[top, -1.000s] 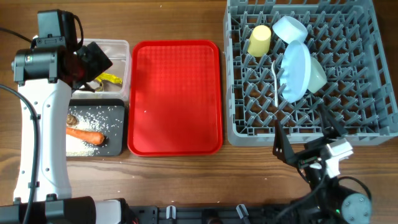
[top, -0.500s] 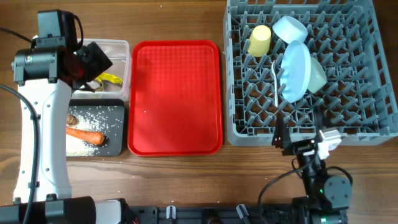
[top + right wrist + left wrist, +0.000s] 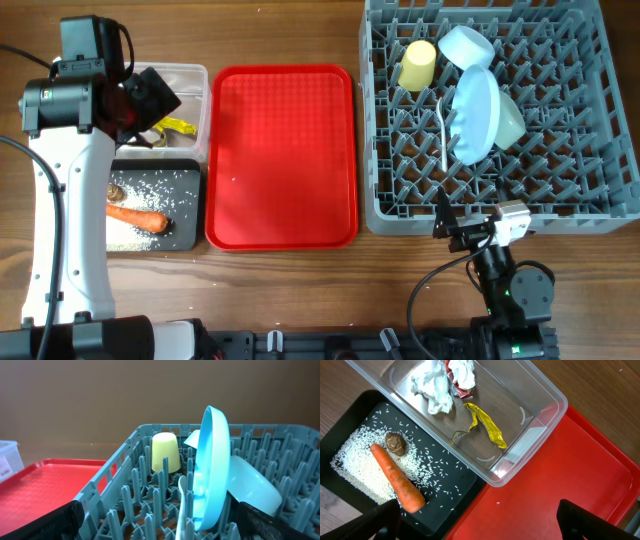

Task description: Sort waste into correct bins and load items into the dishwasher rack

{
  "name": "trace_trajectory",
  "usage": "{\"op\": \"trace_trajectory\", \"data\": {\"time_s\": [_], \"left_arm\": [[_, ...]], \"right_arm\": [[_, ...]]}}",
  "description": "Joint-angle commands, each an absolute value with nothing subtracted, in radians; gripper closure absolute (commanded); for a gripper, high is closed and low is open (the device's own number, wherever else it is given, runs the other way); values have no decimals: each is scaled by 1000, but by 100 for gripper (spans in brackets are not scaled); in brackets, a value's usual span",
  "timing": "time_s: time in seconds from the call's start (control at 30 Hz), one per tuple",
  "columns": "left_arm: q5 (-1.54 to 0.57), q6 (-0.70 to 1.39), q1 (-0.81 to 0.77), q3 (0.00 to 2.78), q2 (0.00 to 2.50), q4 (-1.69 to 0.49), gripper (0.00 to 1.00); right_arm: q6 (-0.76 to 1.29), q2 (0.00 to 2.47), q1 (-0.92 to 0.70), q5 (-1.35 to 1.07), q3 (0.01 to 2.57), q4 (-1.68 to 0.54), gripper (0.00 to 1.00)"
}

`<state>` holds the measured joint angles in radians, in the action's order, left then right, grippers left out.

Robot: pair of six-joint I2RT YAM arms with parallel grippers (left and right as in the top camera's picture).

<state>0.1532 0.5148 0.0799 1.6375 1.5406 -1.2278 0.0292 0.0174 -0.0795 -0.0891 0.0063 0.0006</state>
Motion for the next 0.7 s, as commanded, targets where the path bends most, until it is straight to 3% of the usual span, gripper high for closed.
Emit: {"op": "trace_trajectory", "data": {"time_s": [0.0,0.67], "left_arm": [[166,532,83,1650,1532,-1227,0],[166,532,83,1650,1532,-1227,0]], "right_arm": [[9,3,-74,-82,5,4,0],[55,5,-75,-83,5,4,0]]}}
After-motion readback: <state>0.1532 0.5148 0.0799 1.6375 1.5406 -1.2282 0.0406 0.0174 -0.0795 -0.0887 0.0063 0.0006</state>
